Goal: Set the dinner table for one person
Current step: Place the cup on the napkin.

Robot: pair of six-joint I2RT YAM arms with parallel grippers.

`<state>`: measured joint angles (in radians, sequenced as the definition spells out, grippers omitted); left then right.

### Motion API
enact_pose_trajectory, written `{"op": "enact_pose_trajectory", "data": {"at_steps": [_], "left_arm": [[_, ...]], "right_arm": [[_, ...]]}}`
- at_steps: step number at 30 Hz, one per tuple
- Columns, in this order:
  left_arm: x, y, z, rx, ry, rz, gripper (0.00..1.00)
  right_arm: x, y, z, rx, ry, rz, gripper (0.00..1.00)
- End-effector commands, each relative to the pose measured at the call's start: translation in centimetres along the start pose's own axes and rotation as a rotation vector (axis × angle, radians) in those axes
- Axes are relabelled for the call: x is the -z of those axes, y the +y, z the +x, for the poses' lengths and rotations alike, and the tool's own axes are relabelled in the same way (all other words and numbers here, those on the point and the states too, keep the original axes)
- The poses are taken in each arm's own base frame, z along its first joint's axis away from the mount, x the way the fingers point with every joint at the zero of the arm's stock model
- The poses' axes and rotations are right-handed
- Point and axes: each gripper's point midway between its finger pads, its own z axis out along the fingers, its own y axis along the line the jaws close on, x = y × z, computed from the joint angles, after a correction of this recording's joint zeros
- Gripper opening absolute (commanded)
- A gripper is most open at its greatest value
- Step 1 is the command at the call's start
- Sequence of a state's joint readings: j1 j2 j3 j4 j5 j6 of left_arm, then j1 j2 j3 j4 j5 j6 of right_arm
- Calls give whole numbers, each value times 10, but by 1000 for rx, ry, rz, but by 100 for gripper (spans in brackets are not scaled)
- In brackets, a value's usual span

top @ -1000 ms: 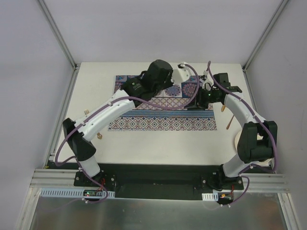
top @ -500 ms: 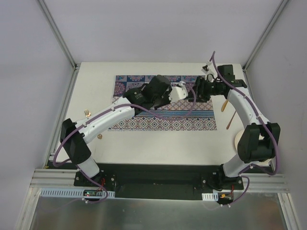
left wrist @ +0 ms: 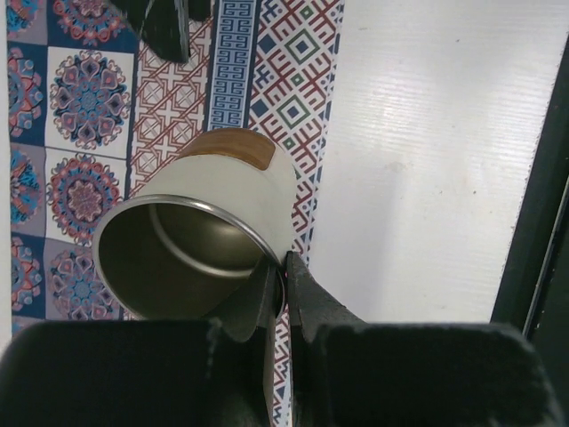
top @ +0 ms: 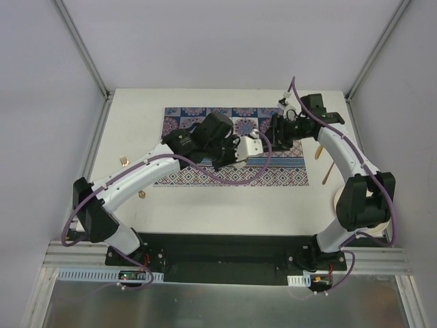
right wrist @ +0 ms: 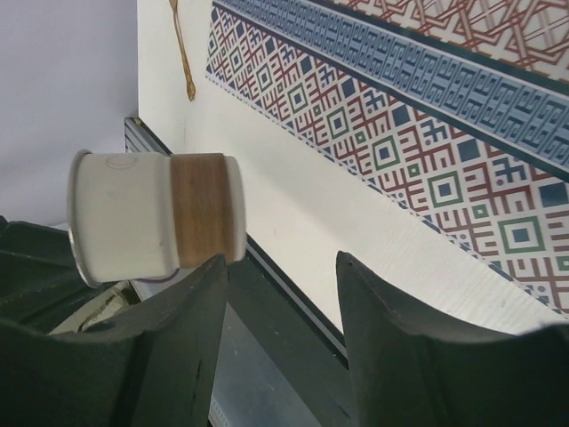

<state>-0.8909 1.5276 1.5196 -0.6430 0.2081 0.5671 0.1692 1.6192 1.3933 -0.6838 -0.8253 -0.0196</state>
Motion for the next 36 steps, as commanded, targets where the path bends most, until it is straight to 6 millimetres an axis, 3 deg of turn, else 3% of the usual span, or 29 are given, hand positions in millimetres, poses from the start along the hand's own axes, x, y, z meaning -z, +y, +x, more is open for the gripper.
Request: {"op": "enact_pose_trajectory", "data": {"at_steps": [1, 22, 31, 36], "left_arm": [[-6, -12, -17, 8, -41, 80, 0], [-43, -32, -16, 52, -9, 214, 0], [-51, -32, -18, 53, -6, 228, 0], [-53, -30, -18, 51, -7, 228, 0]], "right_arm": [[0, 22, 8, 57, 8, -21, 54], [-14, 41, 4, 64, 41, -24, 54], [-27, 44, 29, 73, 107, -13, 54], [-34, 34, 47, 49, 143, 3, 54]]}}
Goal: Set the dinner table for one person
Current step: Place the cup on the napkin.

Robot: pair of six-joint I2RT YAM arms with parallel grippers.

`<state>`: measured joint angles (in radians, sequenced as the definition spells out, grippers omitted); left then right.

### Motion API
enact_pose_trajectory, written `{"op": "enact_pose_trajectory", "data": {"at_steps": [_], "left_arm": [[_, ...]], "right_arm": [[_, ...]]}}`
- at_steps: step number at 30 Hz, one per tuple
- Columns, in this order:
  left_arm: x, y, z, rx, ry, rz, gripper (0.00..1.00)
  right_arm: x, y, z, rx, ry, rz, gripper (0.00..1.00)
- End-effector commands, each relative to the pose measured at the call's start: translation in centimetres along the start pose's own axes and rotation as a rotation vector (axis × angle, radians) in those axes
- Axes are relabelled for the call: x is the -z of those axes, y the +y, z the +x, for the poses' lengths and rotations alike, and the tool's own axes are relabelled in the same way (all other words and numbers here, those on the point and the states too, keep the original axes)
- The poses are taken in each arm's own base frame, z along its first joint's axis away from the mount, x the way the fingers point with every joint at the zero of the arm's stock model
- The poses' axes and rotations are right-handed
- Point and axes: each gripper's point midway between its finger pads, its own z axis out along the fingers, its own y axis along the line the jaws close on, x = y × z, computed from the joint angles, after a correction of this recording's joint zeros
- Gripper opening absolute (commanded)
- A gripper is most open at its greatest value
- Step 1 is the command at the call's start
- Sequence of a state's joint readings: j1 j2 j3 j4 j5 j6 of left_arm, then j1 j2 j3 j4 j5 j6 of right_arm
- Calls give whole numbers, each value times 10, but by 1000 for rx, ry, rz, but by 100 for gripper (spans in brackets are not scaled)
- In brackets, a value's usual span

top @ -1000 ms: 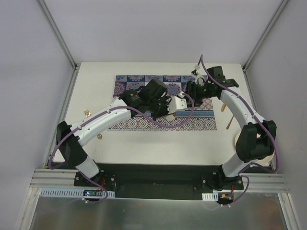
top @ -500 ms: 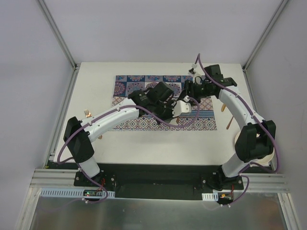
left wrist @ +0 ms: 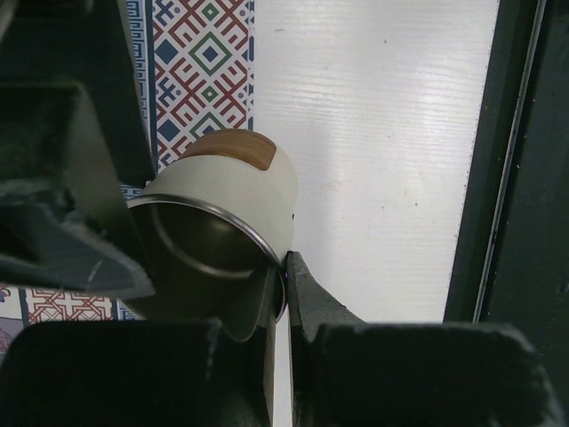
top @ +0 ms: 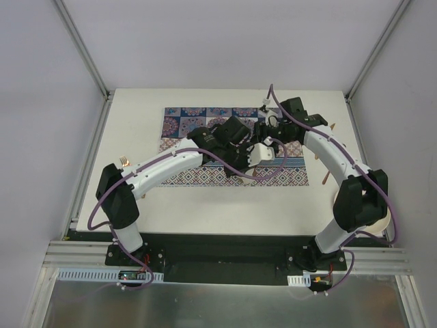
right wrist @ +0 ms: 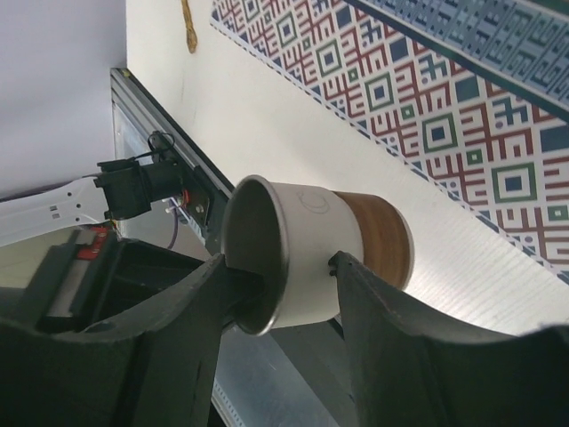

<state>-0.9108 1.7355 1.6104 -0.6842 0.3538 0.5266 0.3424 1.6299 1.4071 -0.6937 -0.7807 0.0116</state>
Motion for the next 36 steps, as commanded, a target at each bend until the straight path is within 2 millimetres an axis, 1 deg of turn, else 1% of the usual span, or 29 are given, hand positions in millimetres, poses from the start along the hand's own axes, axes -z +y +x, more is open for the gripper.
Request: {"op": "enact_pose_trajectory", "data": {"at_steps": [1, 7, 10, 13, 14, 16, 17, 19, 26, 30, 31, 33, 34, 36], "left_arm": [[5, -2, -23, -26, -64, 14, 0], [4, -1, -23, -28, -61, 13, 0], [2, 0, -23, -26, -60, 13, 0], [-2, 1, -22, -21, -52, 15, 0], [-3, 1, -21, -20, -50, 18, 0], [-3, 1, -22, -20, -50, 18, 0], [-5, 1, -21, -19, -46, 18, 0], [-5, 2, -21, -17, -45, 16, 0], [-5, 4, -19, -13, -37, 6, 0], [-5, 9, -19, -2, -28, -23, 0], [-5, 13, -19, 6, -22, -40, 8], [-5, 18, -20, 22, -16, -65, 30], [-3, 23, -22, 23, -16, -96, 42], [3, 27, -28, 27, -33, -123, 54]], "right_arm": [[-4, -3, 17, -24, 30, 14, 54], [-10, -16, 35, -52, 65, 29, 54], [-13, -19, 41, -58, 75, 32, 50], [-14, -21, 43, -64, 78, 29, 36], [-15, -21, 44, -65, 81, 29, 28], [-17, -23, 47, -72, 89, 31, 19], [-17, -24, 46, -74, 88, 31, 9], [-19, -24, 47, -76, 90, 31, 1], [-20, -26, 46, -77, 87, 32, 1], [-22, -28, 44, -82, 84, 36, 1], [-22, -28, 44, -79, 82, 38, 1], [-23, -31, 43, -82, 81, 48, 1], [-23, -31, 43, -83, 81, 53, 1], [-23, -32, 40, -82, 76, 57, 1]]}}
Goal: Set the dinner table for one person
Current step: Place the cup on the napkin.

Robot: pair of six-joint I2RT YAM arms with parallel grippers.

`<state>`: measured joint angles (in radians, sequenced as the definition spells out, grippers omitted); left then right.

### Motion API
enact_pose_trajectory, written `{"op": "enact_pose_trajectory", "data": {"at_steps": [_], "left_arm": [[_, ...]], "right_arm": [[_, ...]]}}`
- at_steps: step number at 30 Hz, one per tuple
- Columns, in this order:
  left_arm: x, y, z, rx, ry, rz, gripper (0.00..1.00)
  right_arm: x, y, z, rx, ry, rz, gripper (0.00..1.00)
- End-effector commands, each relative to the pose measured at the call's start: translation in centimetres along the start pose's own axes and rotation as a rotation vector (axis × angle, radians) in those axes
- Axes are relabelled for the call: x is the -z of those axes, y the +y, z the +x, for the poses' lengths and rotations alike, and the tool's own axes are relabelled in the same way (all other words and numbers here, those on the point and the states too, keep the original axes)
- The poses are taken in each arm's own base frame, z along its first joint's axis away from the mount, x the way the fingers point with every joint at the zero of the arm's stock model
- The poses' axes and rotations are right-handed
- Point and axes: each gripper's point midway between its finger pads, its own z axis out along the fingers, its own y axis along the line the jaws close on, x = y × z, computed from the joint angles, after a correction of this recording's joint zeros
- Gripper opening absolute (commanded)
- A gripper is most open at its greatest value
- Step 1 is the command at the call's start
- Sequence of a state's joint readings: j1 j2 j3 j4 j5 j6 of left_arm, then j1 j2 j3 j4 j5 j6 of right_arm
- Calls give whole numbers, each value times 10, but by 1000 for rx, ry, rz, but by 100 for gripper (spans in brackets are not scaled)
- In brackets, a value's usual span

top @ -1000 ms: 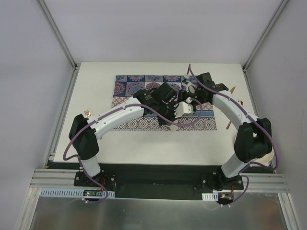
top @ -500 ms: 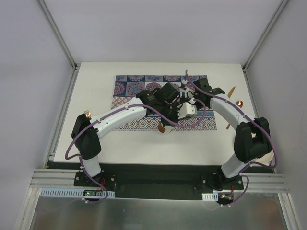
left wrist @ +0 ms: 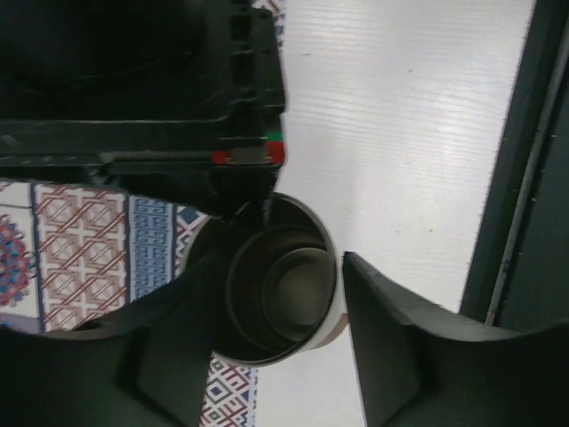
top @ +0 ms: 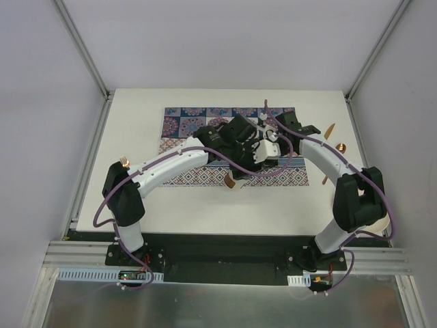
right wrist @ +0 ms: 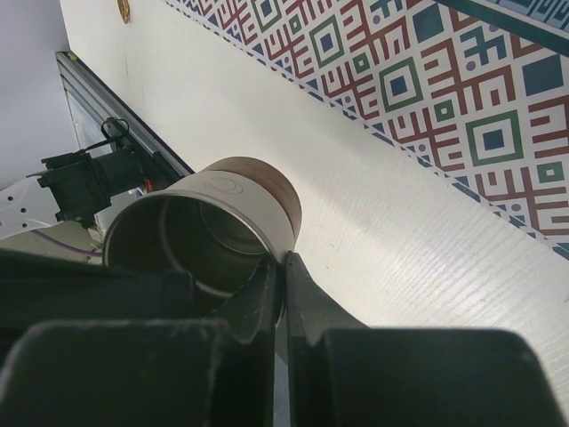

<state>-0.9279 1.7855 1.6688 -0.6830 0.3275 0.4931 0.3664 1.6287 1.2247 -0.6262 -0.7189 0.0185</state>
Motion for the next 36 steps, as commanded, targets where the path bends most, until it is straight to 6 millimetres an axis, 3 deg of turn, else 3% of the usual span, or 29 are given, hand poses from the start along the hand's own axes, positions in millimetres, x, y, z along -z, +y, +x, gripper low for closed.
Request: {"op": "enact_pose_trajectory", "data": {"at_steps": [1, 2, 4, 7, 11, 13, 14, 16, 17, 18, 19, 20, 22, 23, 25, 28, 31, 36], "left_arm": [[15, 26, -20, 11, -42, -125, 59], [24, 27, -28, 19, -66, -143, 67], [36, 29, -37, 15, -98, -168, 73], [76, 34, -59, 4, -182, -257, 85], [122, 54, -74, 8, -267, -453, 98], [144, 60, -78, 17, -316, -538, 99], [143, 65, -70, 34, -310, -574, 99], [170, 80, -75, 83, -389, -726, 99], [164, 85, -61, 109, -373, -762, 99], [183, 99, -60, 165, -421, -889, 99], [192, 99, -57, 237, -463, -925, 99], [186, 101, -44, 281, -453, -948, 99], [194, 101, -30, 419, -504, -1008, 99], [181, 100, -12, 461, -475, -1016, 99], [174, 97, 6, 575, -490, -1033, 99], [137, 83, 44, 643, -422, -970, 99], [123, 73, 68, 674, -377, -956, 99], [121, 70, 92, 666, -308, -995, 99]], "right_arm": [[5, 8, -2, -14, -5, -15, 1], [6, 7, -4, -12, -8, -11, 1], [9, 9, -8, -6, -13, -10, 1], [16, 4, -15, -9, -30, 18, 1], [27, -15, -43, -39, -98, 95, 1], [34, -32, -62, -73, -141, 143, 1], [34, -43, -79, -86, -160, 168, 1], [43, -64, -107, -105, -224, 232, 1], [47, -88, -120, -121, -256, 333, 1], [52, -105, -143, -136, -294, 376, 1], [52, -117, -152, -150, -305, 399, 1], [58, -128, -165, -161, -336, 437, 1], [64, -144, -193, -177, -405, 453, 1], [70, -149, -202, -178, -439, 483, 1], [81, -157, -228, -159, -520, 506, 1], [101, -173, -256, -135, -615, 585, 1], [121, -183, -275, -95, -692, 659, 1], [142, -192, -295, -67, -782, 753, 1]]}}
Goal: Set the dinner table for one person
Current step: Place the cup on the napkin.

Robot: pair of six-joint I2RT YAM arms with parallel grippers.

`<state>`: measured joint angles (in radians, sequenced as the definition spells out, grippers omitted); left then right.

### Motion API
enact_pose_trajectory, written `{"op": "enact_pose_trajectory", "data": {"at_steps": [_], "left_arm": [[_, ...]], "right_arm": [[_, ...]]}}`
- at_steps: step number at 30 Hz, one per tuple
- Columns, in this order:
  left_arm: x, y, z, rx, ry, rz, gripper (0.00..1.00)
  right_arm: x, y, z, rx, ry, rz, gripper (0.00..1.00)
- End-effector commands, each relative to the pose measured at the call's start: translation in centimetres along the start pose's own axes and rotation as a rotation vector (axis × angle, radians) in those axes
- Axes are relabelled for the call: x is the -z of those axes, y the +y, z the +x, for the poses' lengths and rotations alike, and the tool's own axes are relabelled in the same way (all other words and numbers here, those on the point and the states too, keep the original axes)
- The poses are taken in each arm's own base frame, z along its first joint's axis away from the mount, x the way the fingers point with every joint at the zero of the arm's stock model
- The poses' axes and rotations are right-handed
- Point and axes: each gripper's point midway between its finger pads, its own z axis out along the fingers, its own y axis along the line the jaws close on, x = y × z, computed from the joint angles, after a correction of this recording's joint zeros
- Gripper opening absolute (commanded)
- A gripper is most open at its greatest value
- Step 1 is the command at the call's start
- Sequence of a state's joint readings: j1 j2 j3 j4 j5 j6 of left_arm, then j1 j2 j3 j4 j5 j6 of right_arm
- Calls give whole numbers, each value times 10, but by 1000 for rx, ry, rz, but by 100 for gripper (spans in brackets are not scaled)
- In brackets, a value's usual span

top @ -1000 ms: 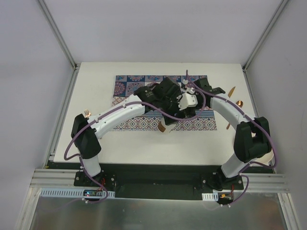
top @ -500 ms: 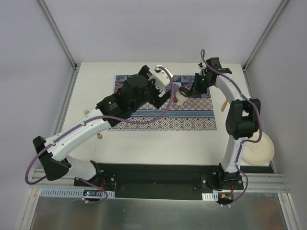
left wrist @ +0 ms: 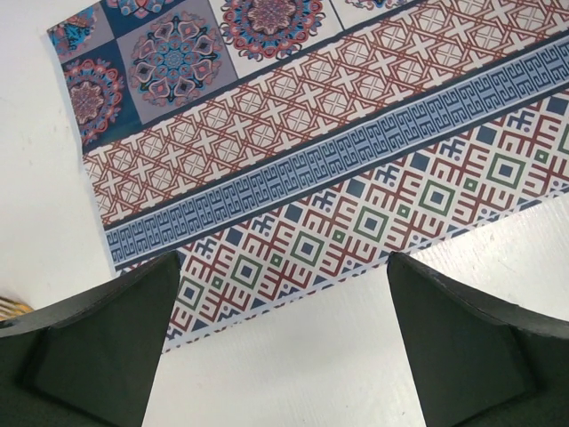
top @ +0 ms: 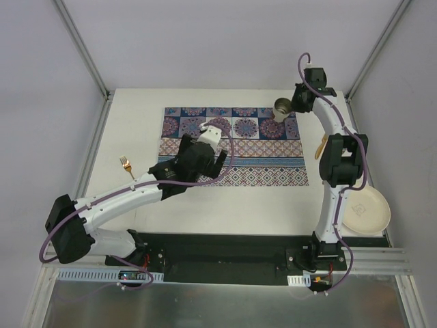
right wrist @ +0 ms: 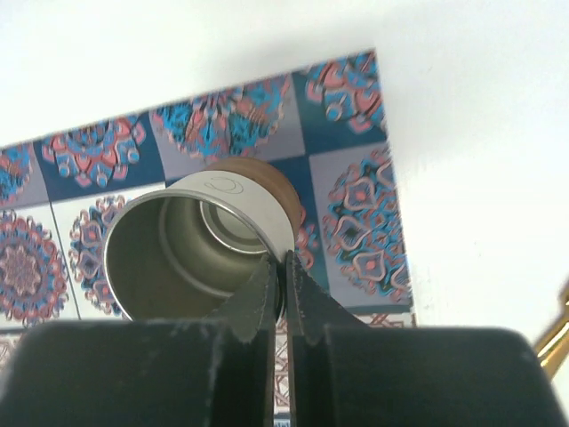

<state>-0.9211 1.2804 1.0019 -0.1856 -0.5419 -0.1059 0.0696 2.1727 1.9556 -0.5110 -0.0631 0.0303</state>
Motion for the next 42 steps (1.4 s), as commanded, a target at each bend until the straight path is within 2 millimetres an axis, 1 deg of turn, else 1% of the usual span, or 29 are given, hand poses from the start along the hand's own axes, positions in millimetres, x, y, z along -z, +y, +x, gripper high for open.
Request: {"op": "enact_pose_trajectory", "data": {"at_steps": [1, 2, 3, 8, 12, 15, 19, 24, 25, 28, 34, 37, 42], "left_arm": [[13, 18, -17, 100, -69, -63, 99], [13, 18, -15, 98, -67, -65, 99], [14, 20, -16, 104, -71, -72, 99], [17, 22, -20, 113, -83, -78, 99], [17, 23, -19, 111, -82, -80, 99], [14, 20, -16, 103, -69, -74, 99], [10, 17, -15, 97, -57, -72, 99], [5, 13, -14, 83, -42, -67, 99], [5, 12, -13, 79, -42, -62, 99], [2, 10, -12, 73, -33, -61, 99], [-3, 9, -9, 56, -20, -68, 99], [-5, 9, -7, 49, -14, -72, 99], [-7, 7, -7, 41, -8, -69, 99]], "right_arm": [[9, -8, -60, 22, -201, 86, 1], [2, -9, -57, 22, -192, 87, 1], [2, -8, -63, 23, -205, 85, 1], [-12, -8, -64, 22, -194, 83, 1], [-25, -12, -55, 20, -160, 79, 1], [-33, -10, -45, 0, -134, 64, 1], [-36, -8, -35, -26, -116, 43, 1], [-39, -6, -33, -36, -112, 41, 1], [-40, -1, -30, -34, -97, 11, 1], [-42, 3, -28, -36, -89, 2, 1], [-46, 24, -22, 6, -71, -14, 1], [-46, 31, -20, 10, -65, -26, 1], [-46, 34, -21, 8, -63, -29, 1]]}}
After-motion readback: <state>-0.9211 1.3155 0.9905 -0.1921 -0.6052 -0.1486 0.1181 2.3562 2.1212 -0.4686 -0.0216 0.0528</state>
